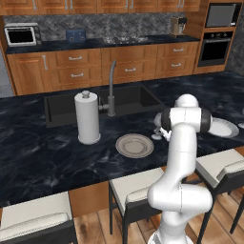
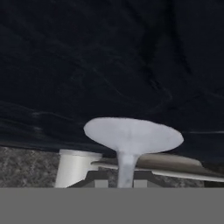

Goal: Retrieve the wine glasses from the counter and place one next to each plate.

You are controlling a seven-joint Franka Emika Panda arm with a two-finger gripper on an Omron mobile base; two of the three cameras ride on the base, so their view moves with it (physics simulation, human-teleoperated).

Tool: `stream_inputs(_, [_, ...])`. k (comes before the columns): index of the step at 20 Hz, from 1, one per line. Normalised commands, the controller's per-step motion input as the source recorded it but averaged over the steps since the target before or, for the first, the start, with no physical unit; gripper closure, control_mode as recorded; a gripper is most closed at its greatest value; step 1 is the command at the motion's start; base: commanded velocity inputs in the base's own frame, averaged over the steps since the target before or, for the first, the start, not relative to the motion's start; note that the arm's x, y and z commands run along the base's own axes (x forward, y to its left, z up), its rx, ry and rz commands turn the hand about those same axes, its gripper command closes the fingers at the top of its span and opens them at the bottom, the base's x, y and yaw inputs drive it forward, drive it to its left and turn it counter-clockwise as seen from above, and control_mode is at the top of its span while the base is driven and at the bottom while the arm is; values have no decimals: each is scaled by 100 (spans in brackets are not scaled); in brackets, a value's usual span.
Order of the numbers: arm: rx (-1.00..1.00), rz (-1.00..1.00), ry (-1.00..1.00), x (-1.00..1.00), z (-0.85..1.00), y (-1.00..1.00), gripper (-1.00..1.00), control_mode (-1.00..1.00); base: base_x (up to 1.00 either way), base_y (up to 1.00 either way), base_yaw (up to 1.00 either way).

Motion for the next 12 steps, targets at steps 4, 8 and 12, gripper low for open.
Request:
stream_inputs(4, [0, 0, 0, 23, -22, -1, 100, -100, 0, 0, 0])
stream_inputs(8, [0, 0, 0, 2, -21, -10, -100, -100, 0, 0, 0])
stream_inputs(12, [0, 0, -11, -9, -7, -24, -100, -100, 0, 0, 0])
